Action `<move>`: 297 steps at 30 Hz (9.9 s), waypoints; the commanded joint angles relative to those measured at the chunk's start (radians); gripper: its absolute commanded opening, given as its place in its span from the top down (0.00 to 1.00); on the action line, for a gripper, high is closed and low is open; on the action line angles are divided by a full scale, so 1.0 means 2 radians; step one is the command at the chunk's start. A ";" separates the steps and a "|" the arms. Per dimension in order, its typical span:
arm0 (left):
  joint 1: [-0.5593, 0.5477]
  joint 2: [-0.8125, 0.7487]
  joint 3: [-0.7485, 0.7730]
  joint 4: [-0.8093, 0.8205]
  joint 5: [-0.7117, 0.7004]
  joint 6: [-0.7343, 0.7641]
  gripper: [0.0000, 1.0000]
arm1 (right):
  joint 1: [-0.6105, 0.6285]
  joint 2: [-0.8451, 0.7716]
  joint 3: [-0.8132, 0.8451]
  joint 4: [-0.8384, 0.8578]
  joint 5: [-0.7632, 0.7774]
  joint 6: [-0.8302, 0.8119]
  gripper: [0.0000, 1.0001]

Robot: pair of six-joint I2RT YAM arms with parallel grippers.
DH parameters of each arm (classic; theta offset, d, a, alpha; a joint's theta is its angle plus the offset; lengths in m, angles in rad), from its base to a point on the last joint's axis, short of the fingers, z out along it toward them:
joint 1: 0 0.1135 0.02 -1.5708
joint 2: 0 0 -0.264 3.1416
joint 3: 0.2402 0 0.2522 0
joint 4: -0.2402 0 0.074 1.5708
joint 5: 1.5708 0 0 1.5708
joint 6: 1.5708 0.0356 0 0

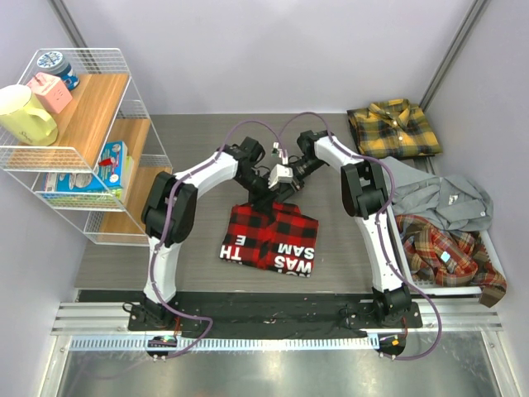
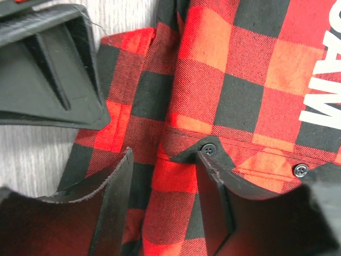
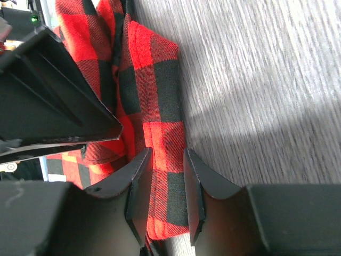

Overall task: Fold and stack the long sleeve shirts
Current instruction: Fold the shirt

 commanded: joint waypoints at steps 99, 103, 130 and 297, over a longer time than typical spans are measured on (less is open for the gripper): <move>0.148 0.135 0.216 -0.120 -0.153 -0.068 1.00 | -0.061 -0.088 -0.013 0.065 0.244 -0.001 0.99; 0.148 0.165 0.262 -0.112 -0.182 -0.092 1.00 | -0.060 -0.096 -0.038 0.152 0.264 0.067 0.99; 0.112 -0.158 -0.157 0.063 0.115 -0.405 0.37 | 0.019 -0.354 -0.377 0.285 -0.005 0.241 0.66; 0.110 -0.002 0.090 0.048 -0.234 -0.333 0.38 | 0.015 -0.321 -0.273 0.164 0.010 0.094 0.49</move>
